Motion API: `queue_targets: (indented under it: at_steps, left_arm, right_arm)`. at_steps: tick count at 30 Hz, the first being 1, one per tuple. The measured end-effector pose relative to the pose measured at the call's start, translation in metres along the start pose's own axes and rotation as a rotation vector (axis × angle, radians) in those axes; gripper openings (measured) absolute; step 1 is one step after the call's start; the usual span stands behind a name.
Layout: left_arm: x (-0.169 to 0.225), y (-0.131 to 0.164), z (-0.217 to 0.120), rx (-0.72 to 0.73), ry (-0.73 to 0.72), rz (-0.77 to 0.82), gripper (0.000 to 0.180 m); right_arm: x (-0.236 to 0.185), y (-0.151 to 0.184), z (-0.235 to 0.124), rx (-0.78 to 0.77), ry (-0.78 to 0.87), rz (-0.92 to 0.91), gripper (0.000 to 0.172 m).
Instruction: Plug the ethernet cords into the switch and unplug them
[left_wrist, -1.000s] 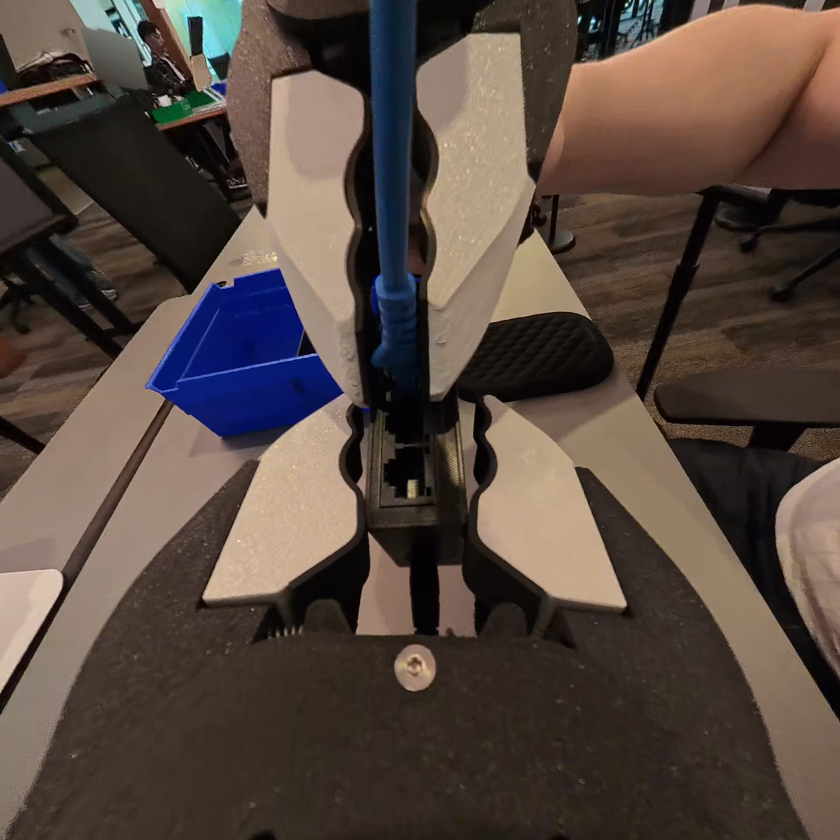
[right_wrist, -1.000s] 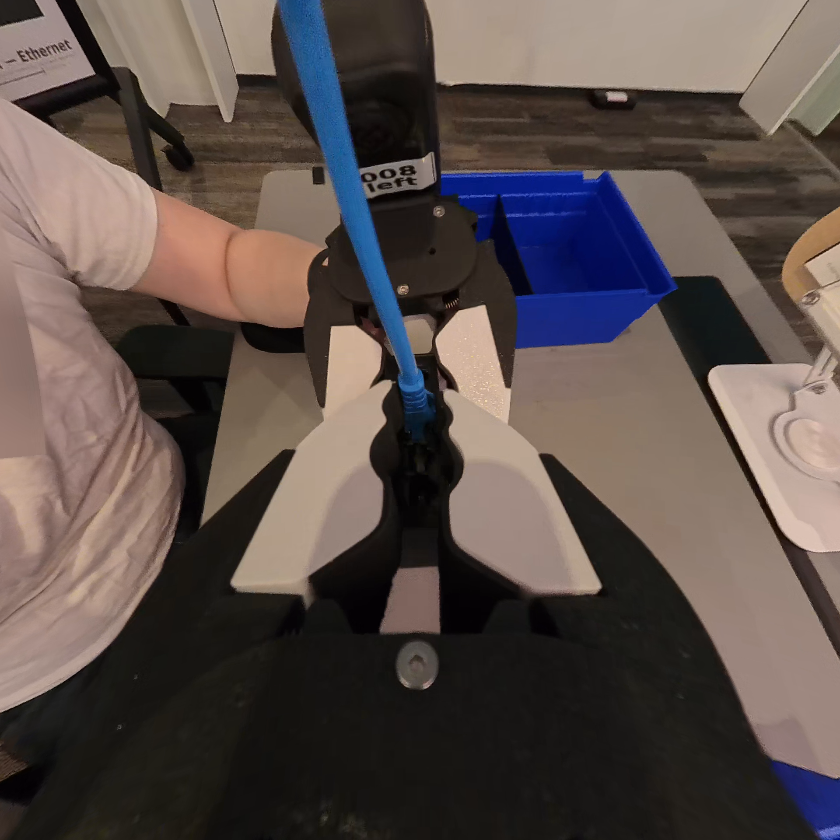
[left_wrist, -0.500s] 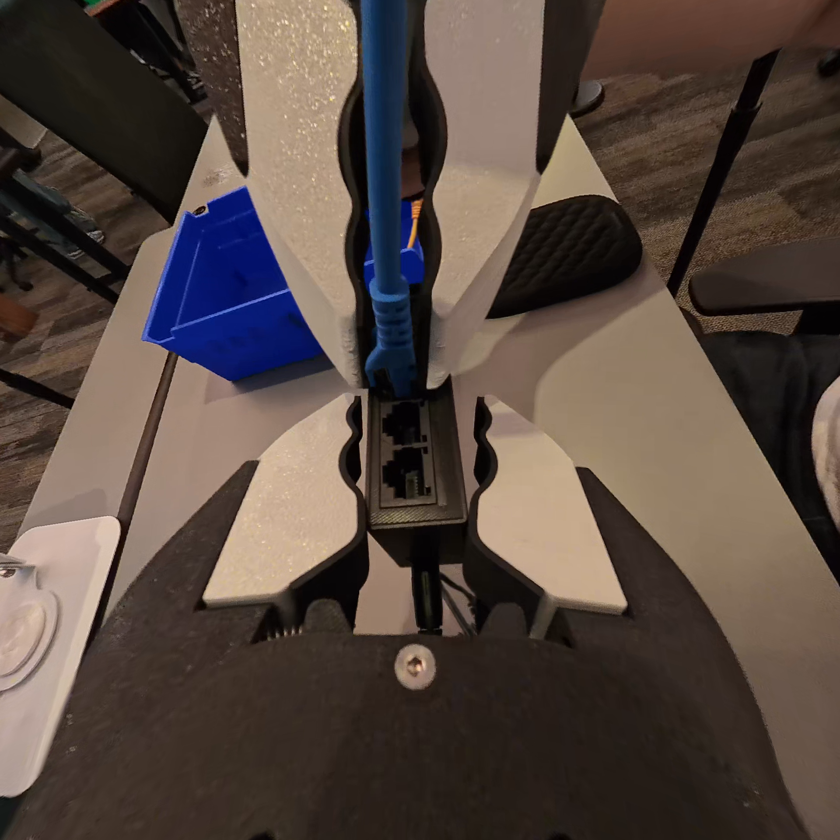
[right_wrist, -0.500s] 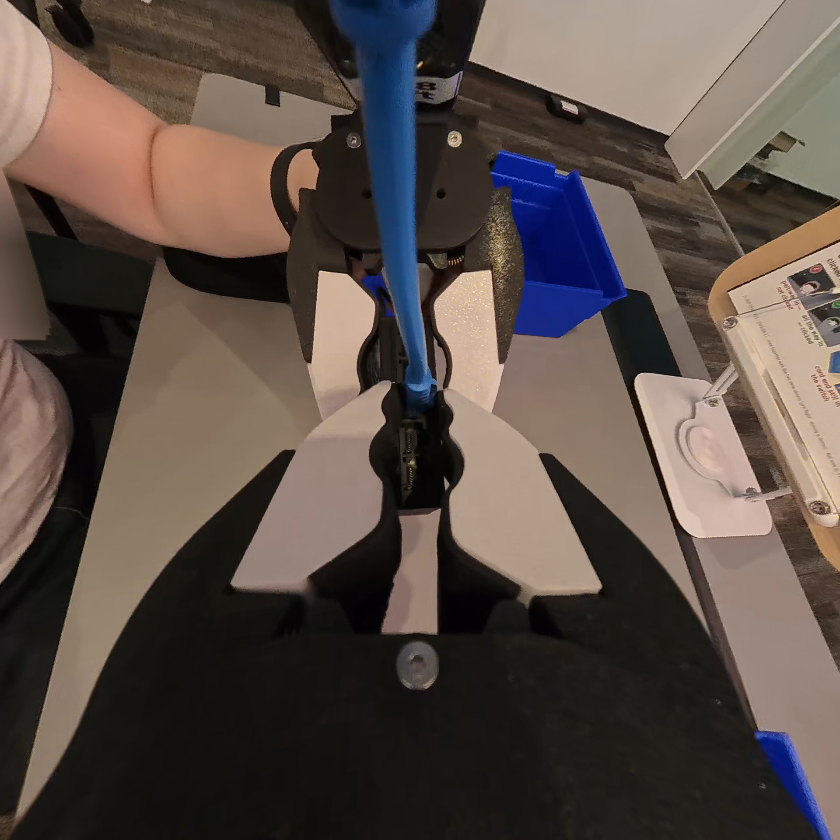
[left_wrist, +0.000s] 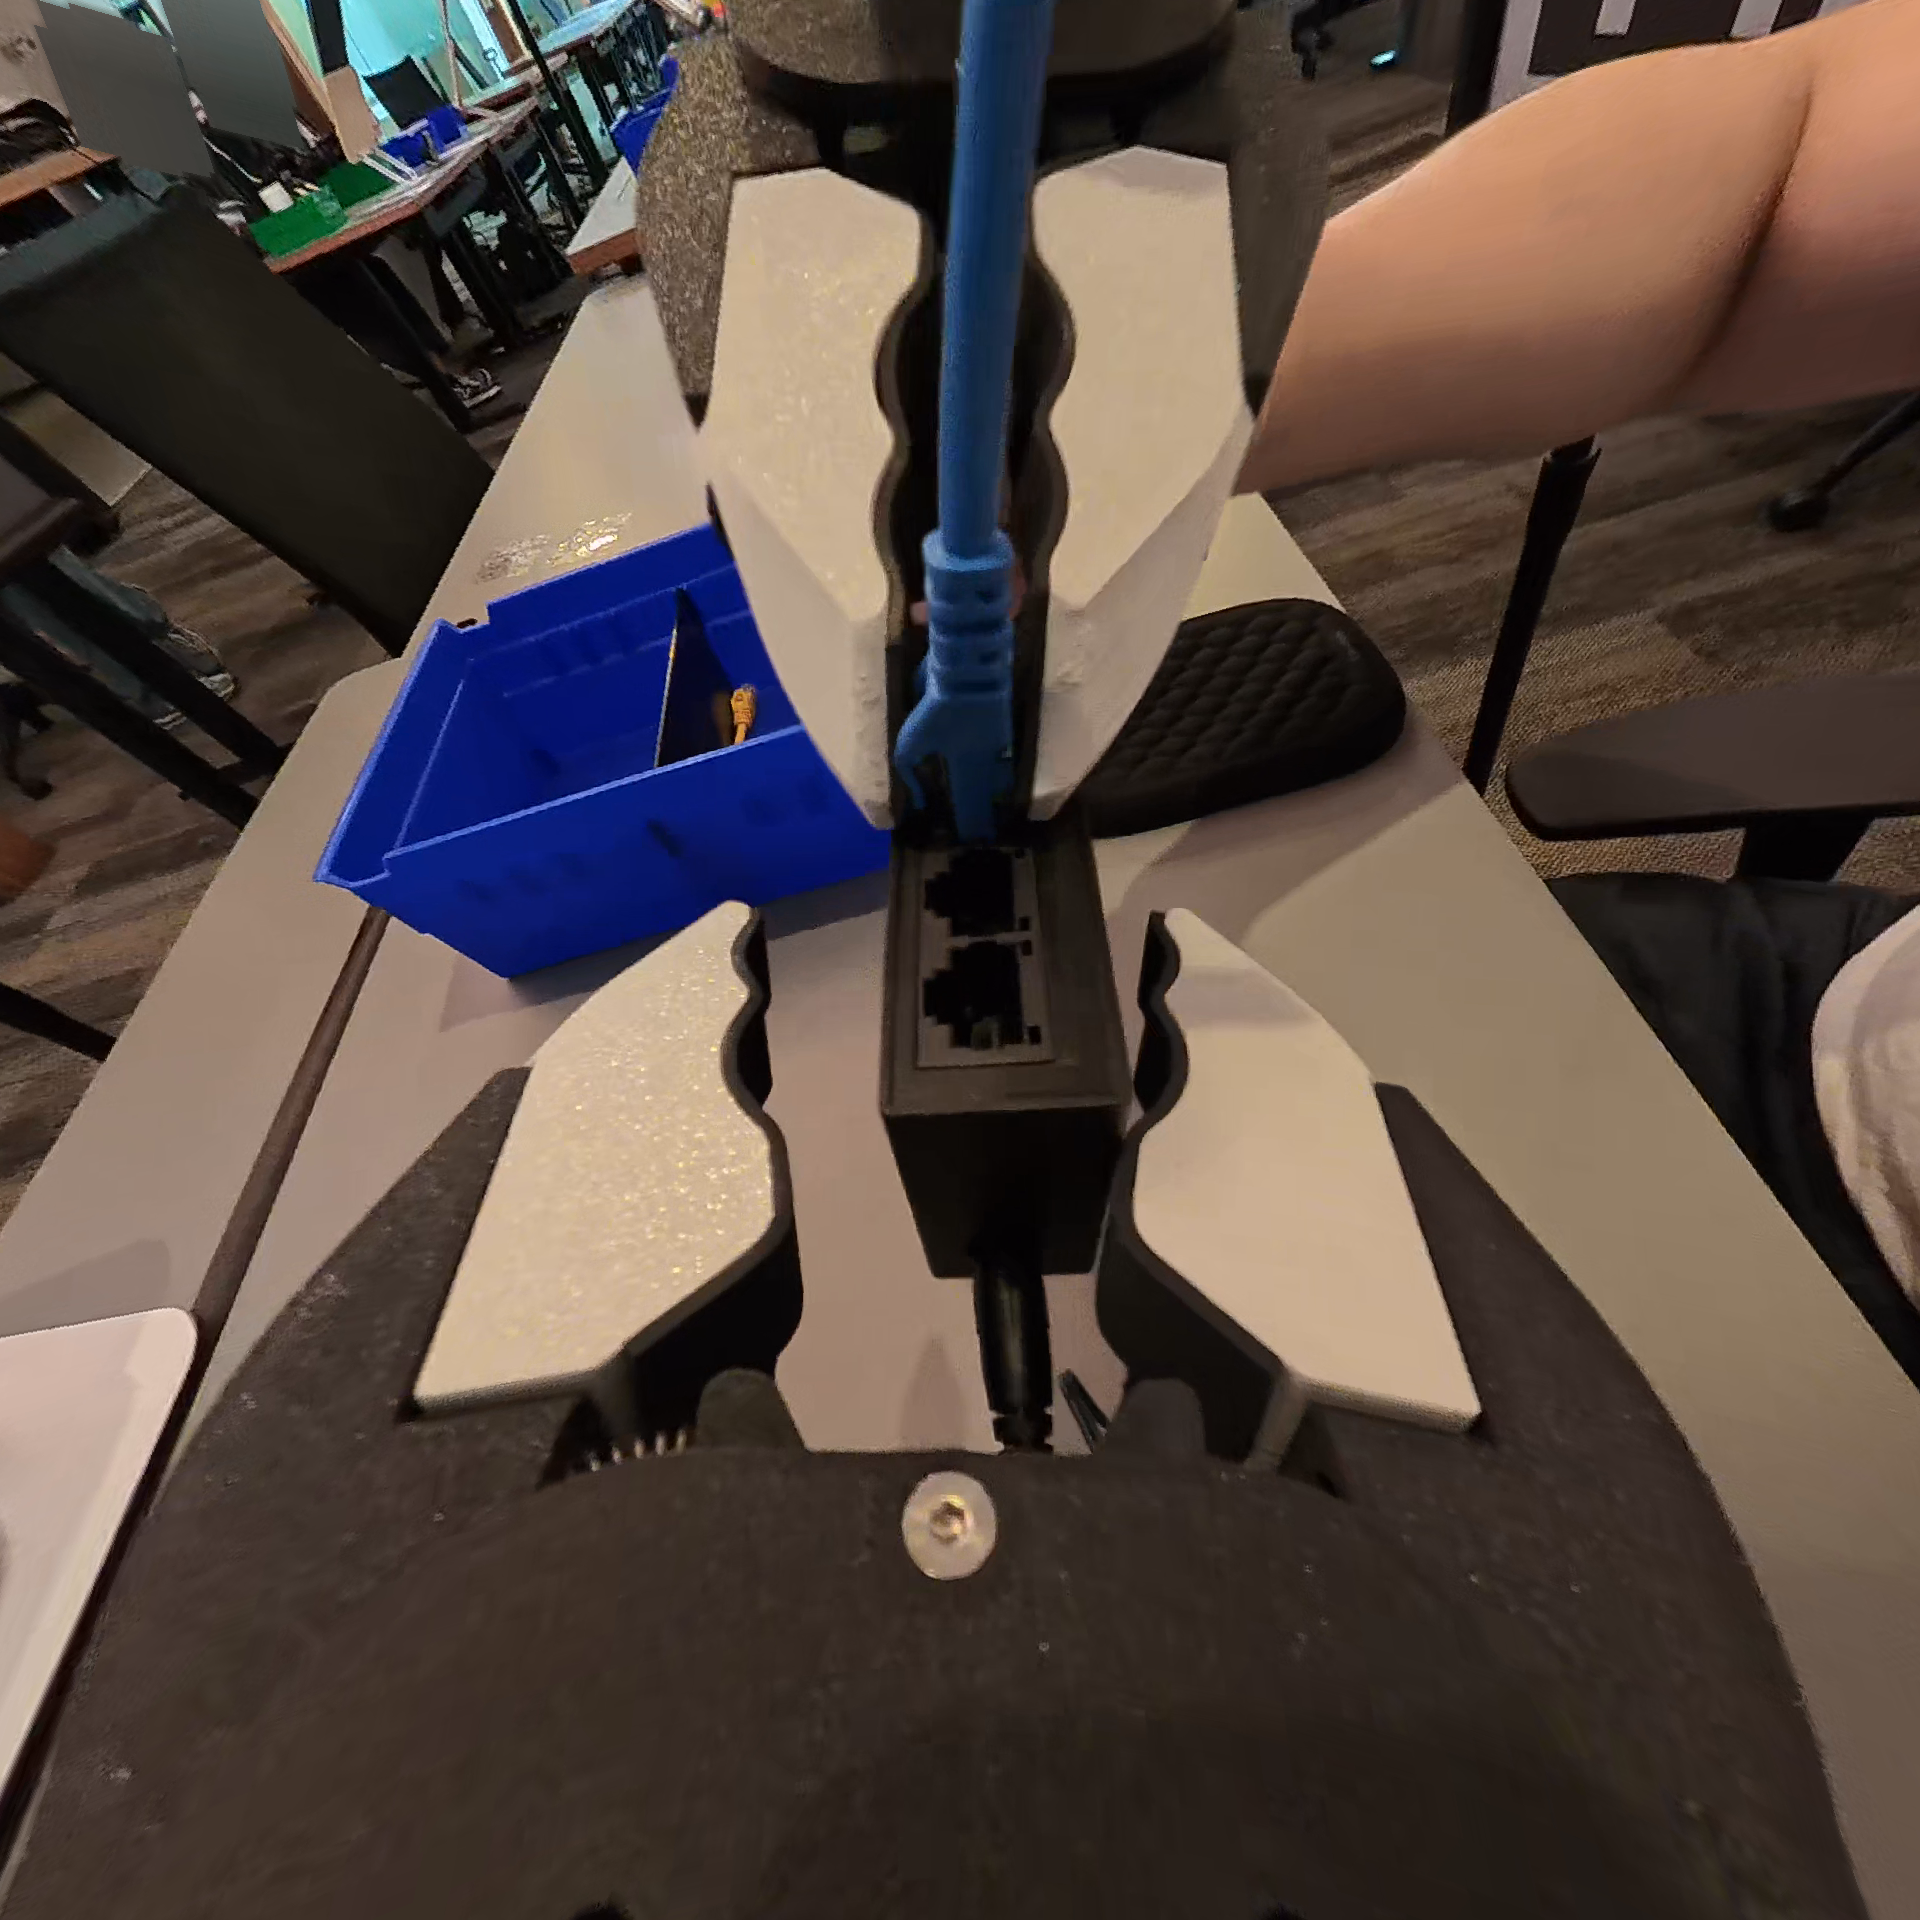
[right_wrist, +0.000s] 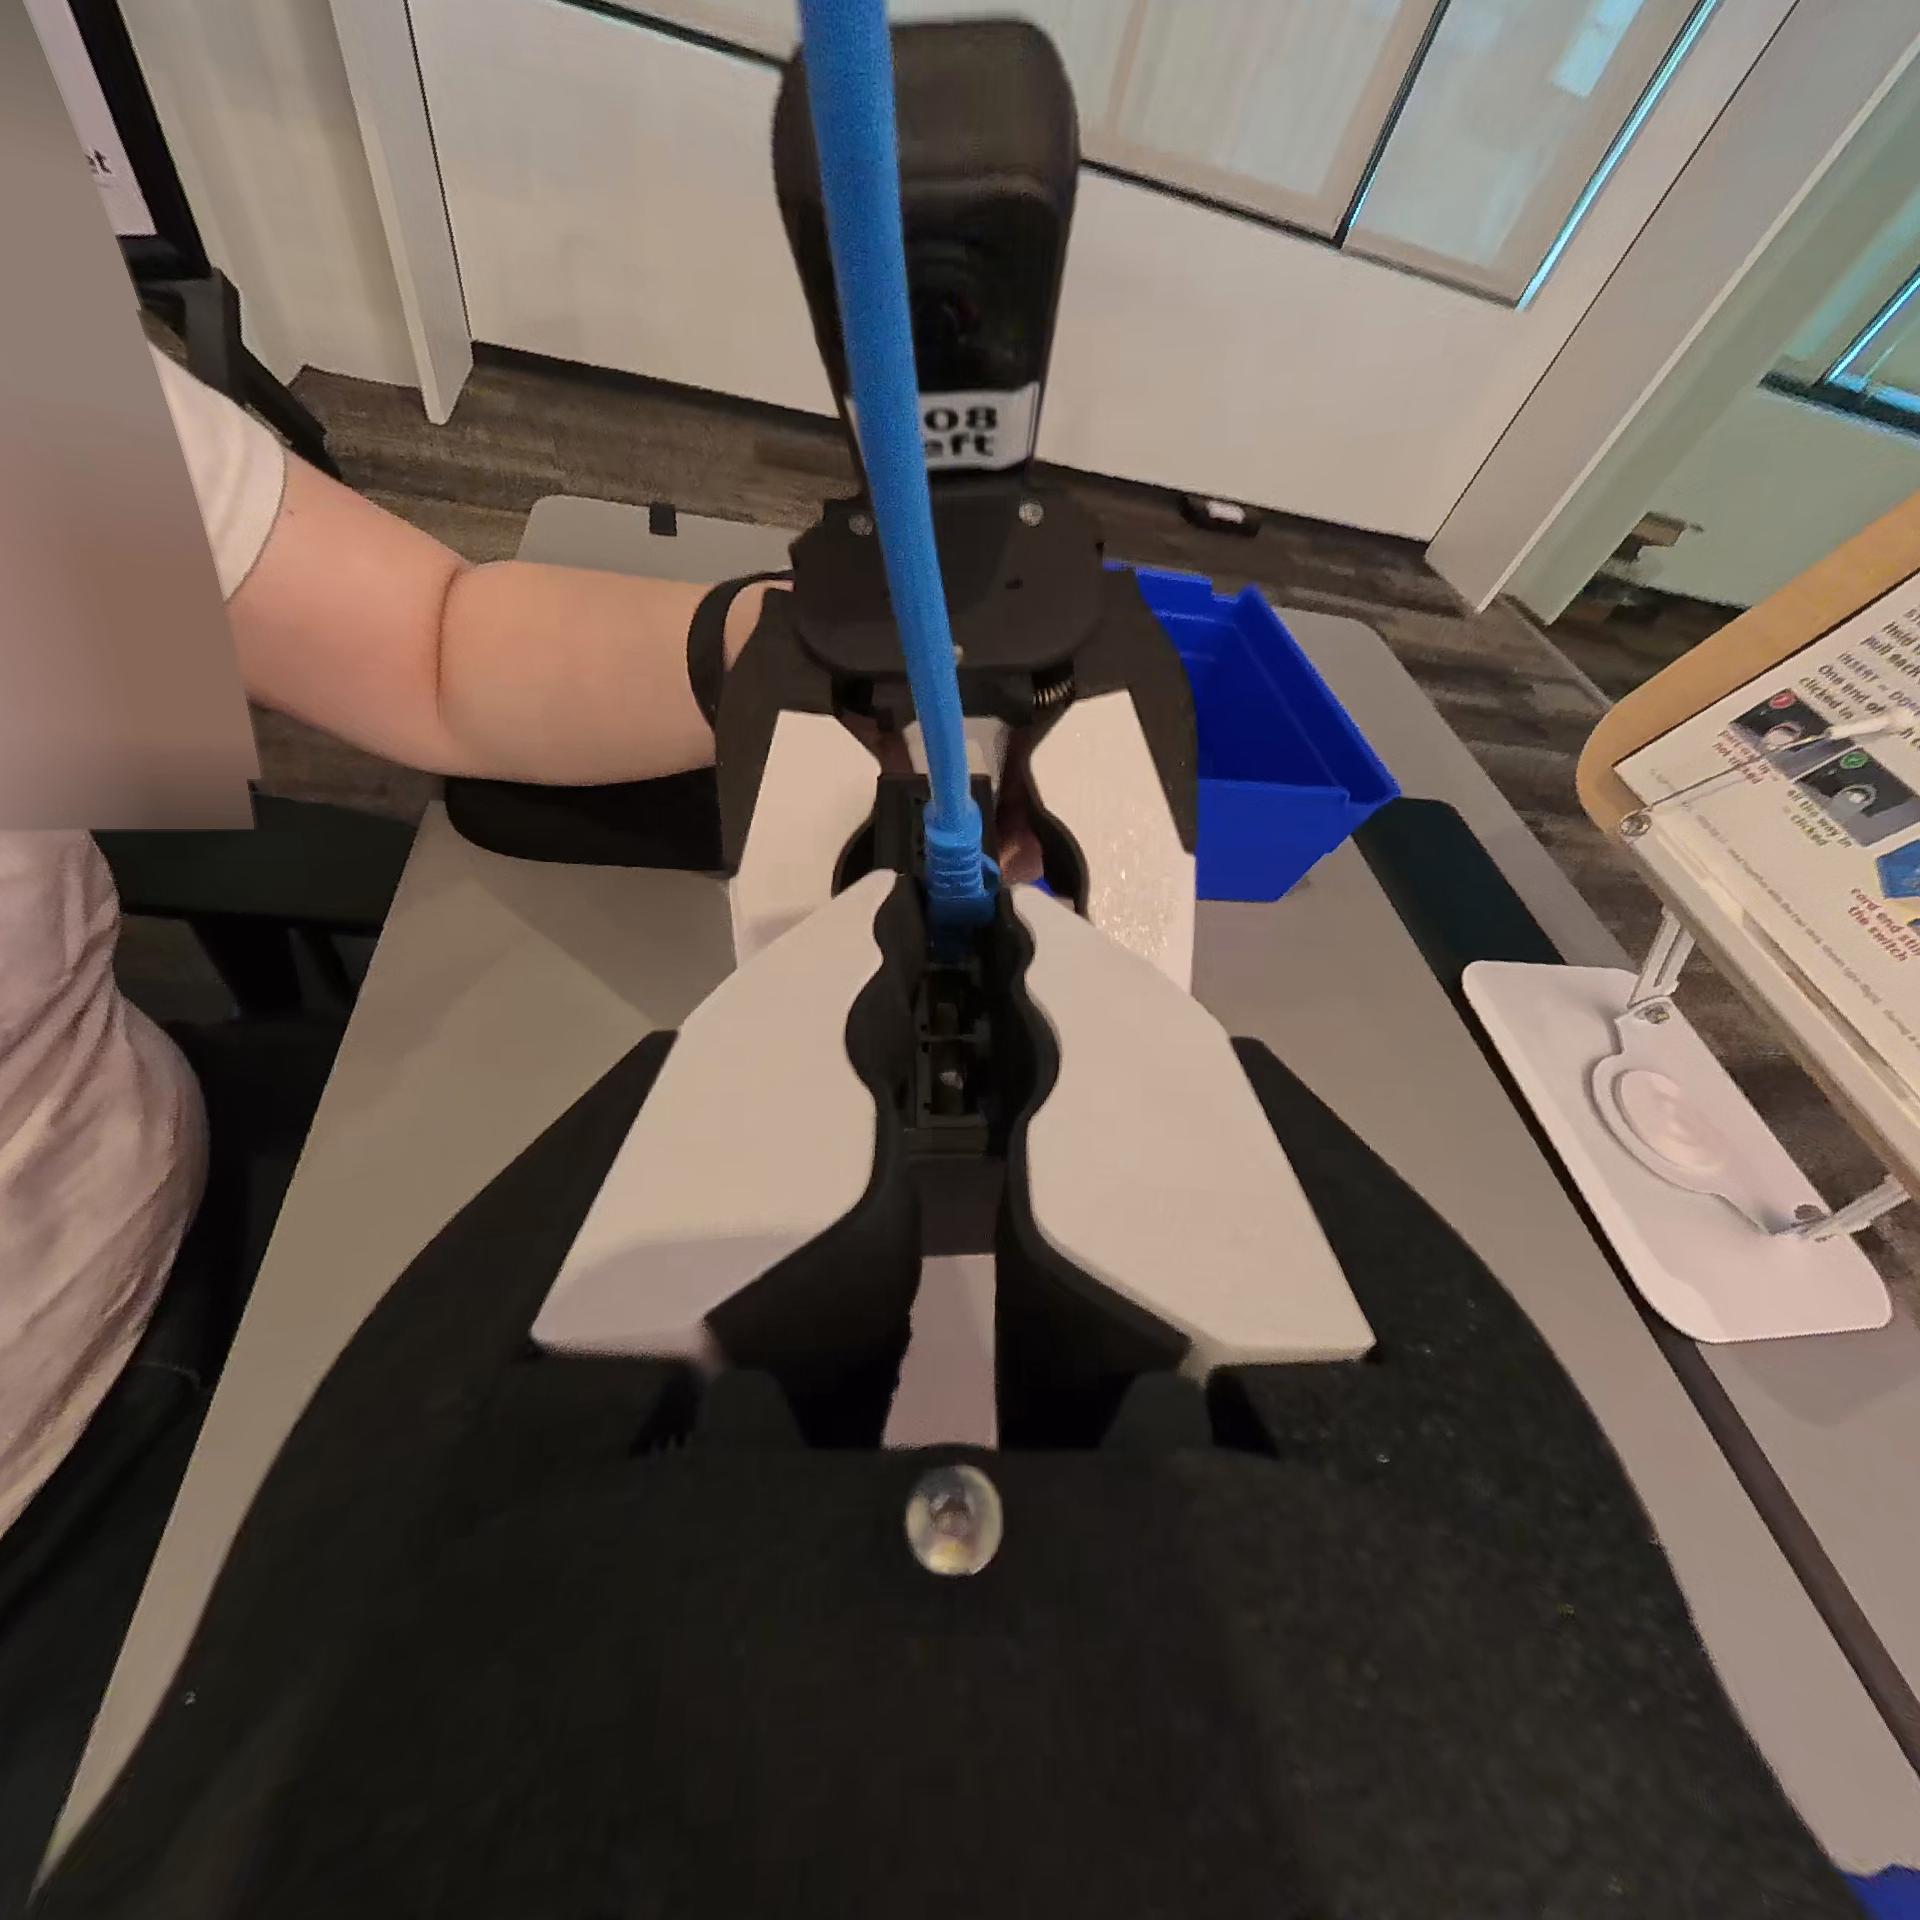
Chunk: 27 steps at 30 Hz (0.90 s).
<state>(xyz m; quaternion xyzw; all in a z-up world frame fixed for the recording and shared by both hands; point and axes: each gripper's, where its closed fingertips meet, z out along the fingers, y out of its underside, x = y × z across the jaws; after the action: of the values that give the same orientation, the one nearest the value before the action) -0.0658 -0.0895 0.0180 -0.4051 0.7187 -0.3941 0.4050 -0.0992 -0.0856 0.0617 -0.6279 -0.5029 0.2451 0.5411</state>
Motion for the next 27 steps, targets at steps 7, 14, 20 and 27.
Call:
queue_targets:
  at_steps: [7,14,20,27]
  left_arm:
    - [0.005,0.004,0.012,-0.025,-0.018,0.039,0.043]
    - [0.002,0.017,0.019,-0.181,-0.087,0.068,0.042]
    - [0.008,-0.006,0.015,-0.011,0.004,-0.057,0.043]
    - [-0.027,-0.020,-0.021,0.162,-0.083,-0.145,0.071]
  right_arm:
    - [-0.001,0.006,-0.007,-0.011,-0.025,0.027,0.012]
    - [-0.005,0.006,-0.013,-0.086,-0.074,0.168,0.012]
    - [-0.001,-0.007,-0.013,0.008,-0.117,0.297,0.012]
    - [0.033,-0.026,-0.022,0.262,-0.062,0.607,0.012]
